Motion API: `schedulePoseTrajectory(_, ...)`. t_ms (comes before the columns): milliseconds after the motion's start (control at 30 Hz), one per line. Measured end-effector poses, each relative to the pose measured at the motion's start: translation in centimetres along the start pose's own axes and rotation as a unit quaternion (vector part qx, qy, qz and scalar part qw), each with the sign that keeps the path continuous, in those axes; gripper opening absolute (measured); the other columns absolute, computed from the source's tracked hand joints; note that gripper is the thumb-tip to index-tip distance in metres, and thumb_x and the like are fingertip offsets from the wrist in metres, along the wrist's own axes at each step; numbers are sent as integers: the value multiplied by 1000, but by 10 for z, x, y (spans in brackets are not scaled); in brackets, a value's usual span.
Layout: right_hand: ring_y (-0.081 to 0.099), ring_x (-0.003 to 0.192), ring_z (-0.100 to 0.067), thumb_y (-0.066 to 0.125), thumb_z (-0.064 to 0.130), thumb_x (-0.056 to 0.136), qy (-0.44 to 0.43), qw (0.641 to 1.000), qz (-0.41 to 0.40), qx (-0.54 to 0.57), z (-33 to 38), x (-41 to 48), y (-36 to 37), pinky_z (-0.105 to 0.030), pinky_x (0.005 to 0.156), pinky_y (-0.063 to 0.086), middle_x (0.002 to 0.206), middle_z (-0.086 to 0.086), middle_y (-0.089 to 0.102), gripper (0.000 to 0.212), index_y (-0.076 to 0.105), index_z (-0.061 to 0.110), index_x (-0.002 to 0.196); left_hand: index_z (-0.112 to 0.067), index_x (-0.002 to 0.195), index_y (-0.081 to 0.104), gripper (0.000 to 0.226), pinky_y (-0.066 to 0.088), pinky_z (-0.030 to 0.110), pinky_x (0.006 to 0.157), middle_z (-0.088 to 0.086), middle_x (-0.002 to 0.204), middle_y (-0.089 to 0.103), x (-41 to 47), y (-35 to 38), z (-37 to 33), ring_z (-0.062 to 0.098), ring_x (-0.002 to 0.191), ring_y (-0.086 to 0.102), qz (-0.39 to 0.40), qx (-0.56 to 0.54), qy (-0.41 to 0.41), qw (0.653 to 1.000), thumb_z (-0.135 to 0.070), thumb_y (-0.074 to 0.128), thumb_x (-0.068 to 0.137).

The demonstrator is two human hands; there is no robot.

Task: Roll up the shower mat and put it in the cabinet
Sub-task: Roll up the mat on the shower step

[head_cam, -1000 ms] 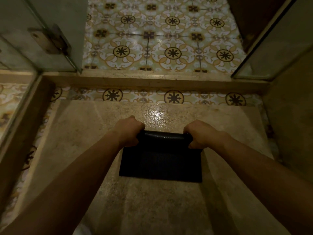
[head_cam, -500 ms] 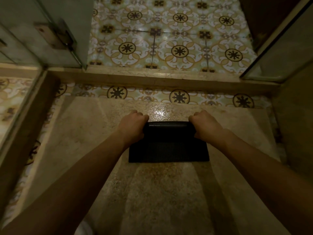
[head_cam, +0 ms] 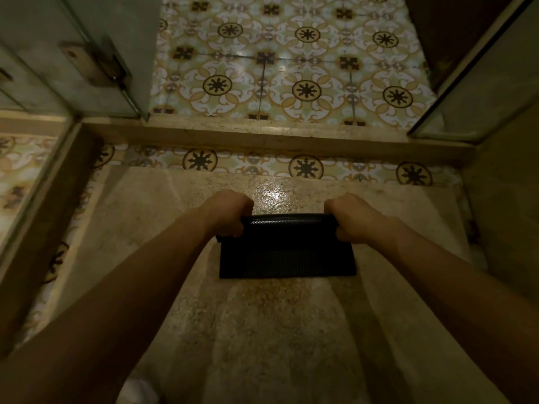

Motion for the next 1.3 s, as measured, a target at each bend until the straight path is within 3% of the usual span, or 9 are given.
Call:
schedulePoseTrajectory(233, 59, 91, -28, 77, 17, 70, -6, 1000, -7, -6, 4, -6, 2, -30, 65, 38, 101, -10, 61, 35, 55, 13, 97, -30, 106, 68, 51, 52, 28, 71, -4, 101, 69, -6, 6, -1, 17, 88, 62, -19, 11, 4, 1000, -23, 88, 59)
schedulePoseTrajectory(367, 57, 92, -24, 75, 19, 73, 11, 998, 48, 42, -6, -9, 6, -30, 67, 44, 106, -8, 61, 36, 61, 17, 106, -30, 112, 69, 47, 46, 26, 67, 0, 106, 68, -5, 9, -1, 15, 84, 57, 34, 13, -3, 999, -23, 82, 68)
schedulePoseTrajectory(467, 54, 88, -22, 77, 14, 73, 31, 995, 70, 69, -10, -10, 7, -29, 62, 43, 107, -8, 60, 35, 60, 22, 102, -28, 104, 73, 36, 53, 28, 72, 0, 102, 71, -6, 7, -2, 16, 85, 63, 59, -13, -4, 998, -18, 81, 69)
schedulePoseTrajectory(567, 57, 103, -26, 89, 18, 65, 39, 992, 93, 71, -4, -14, 15, -31, 74, 50, 117, -7, 59, 70, 56, 23, 126, -25, 92, 72, 36, 56, 27, 62, -4, 87, 66, -12, 9, -4, 11, 70, 61, 51, -42, -18, 998, -16, 88, 60)
schedulePoseTrajectory(633, 54, 110, -26, 91, 22, 62, 22, 994, 101, 39, 3, -16, 22, -32, 84, 47, 122, -5, 56, 83, 52, 22, 136, -23, 92, 69, 42, 51, 27, 60, -7, 84, 60, -16, 17, -9, 14, 75, 58, 52, -35, -10, 998, -19, 91, 56)
schedulePoseTrajectory(767, 55, 104, -22, 84, 28, 70, -3, 992, 109, 57, 5, -21, 26, -30, 80, 48, 118, -4, 56, 62, 62, 23, 127, -27, 91, 69, 33, 41, 25, 63, -6, 93, 60, -18, 23, -8, 14, 86, 55, 68, -48, 19, 996, -21, 86, 64)
schedulePoseTrajectory(900, 61, 96, -19, 81, 22, 74, 6, 990, 111, 83, 3, -22, 24, -31, 79, 53, 111, -3, 65, 52, 65, 24, 123, -31, 87, 69, 28, 44, 22, 69, -5, 104, 66, -18, 21, 2, 10, 91, 59, 63, -88, 10, 994, -12, 82, 71)
schedulePoseTrajectory(1133, 52, 95, -19, 93, 31, 57, 21, 993, 84, 74, 2, -24, 32, -30, 71, 47, 109, 0, 57, 59, 60, 27, 106, -22, 125, 61, 66, 46, 24, 76, -2, 119, 65, -18, 34, -4, 16, 100, 59, 83, -66, 7, 994, -17, 87, 65)
schedulePoseTrajectory(1300, 50, 96, -19, 94, 37, 51, 13, 993, 96, 64, 5, -25, 40, -34, 76, 50, 113, -1, 56, 76, 51, 27, 113, -22, 116, 65, 60, 47, 28, 76, 0, 115, 66, -23, 36, -6, 17, 100, 57, 83, -21, 19, 996, -28, 89, 61)
Point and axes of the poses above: each hand's wrist, its own x-axis towards the middle knuckle, its own y-axis out of the palm, z = x × y, the point moved 10 cm from there along x, towards the middle knuckle
